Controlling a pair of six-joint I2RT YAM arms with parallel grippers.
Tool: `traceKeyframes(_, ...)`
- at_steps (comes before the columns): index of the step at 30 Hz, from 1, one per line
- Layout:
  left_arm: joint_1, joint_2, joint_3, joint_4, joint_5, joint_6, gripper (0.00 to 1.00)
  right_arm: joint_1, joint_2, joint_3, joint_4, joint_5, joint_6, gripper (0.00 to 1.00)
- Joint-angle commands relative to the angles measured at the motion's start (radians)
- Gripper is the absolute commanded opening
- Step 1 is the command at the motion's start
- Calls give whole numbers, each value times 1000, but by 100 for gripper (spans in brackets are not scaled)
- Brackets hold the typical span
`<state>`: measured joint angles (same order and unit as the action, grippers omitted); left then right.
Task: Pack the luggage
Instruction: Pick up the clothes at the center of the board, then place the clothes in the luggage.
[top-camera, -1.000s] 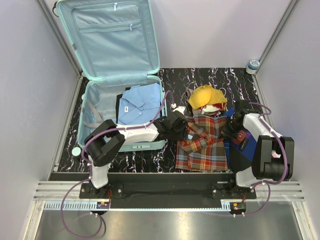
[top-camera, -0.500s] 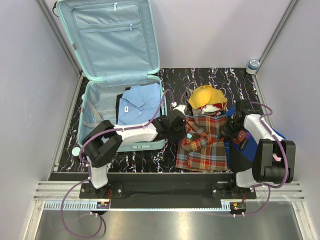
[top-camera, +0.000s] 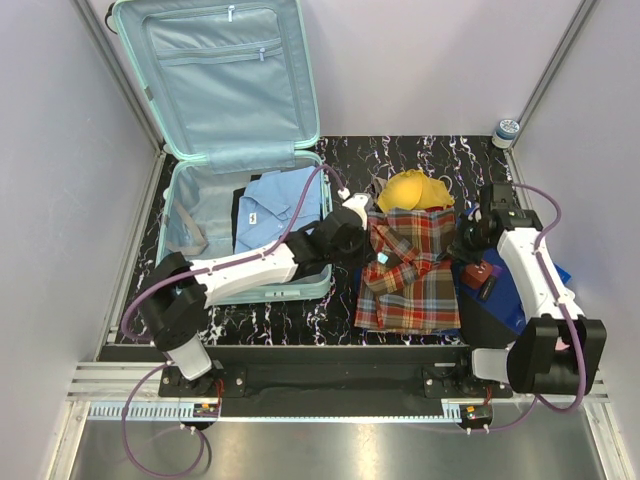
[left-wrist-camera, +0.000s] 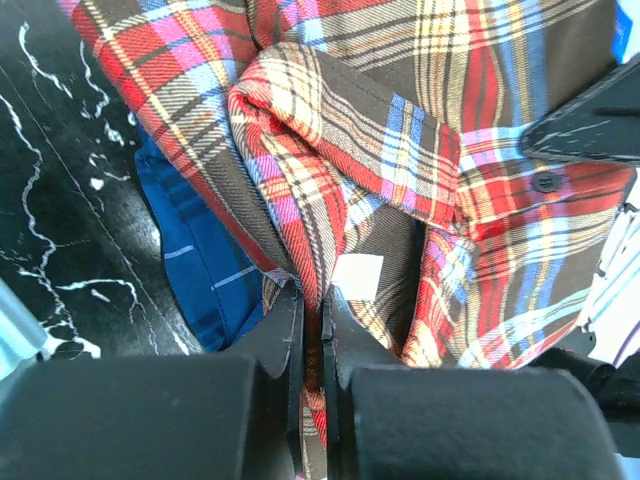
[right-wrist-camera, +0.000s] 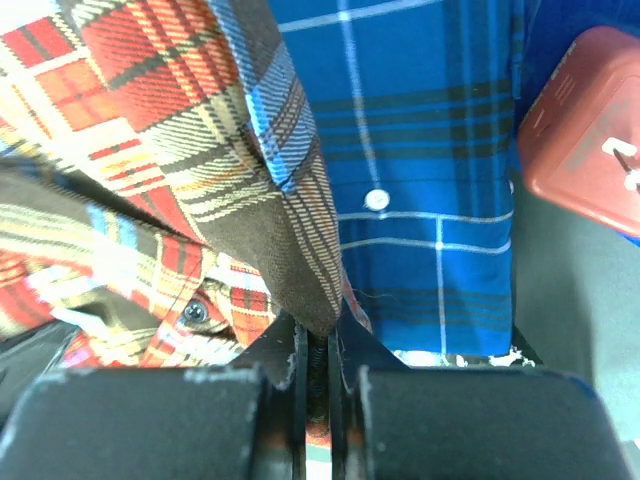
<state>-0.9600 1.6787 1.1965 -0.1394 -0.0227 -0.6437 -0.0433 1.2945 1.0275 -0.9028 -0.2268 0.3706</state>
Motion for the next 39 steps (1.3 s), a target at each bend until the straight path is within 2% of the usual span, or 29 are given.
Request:
traceKeyframes(1, 0, -79, 81, -23, -55, 64, 0, 28, -60, 126, -70, 1, 14, 0)
traceKeyframes(7, 41, -117, 104, -100, -97, 105, 0, 92, -32, 253, -107, 21, 21, 0)
traceKeyframes(12, 89, -194, 94, -140, -125, 130, 0, 175, 41, 342, -65, 43, 48, 0)
traceKeyframes(16, 179, -258, 71, -189, -175, 150, 0, 229, 84, 397, 2, 18, 85, 0)
traceKeyframes(21, 270, -327, 57, -236, -177, 179, 0, 341, 207, 543, 24, 24, 99, 0)
traceKeyframes(29, 441, -416, 40, -308, -223, 210, 0, 445, 409, 767, 64, 20, 116, 0)
traceKeyframes(39, 673, -413, -1, -348, -238, 248, 0, 534, 643, 967, 74, -3, 126, 0)
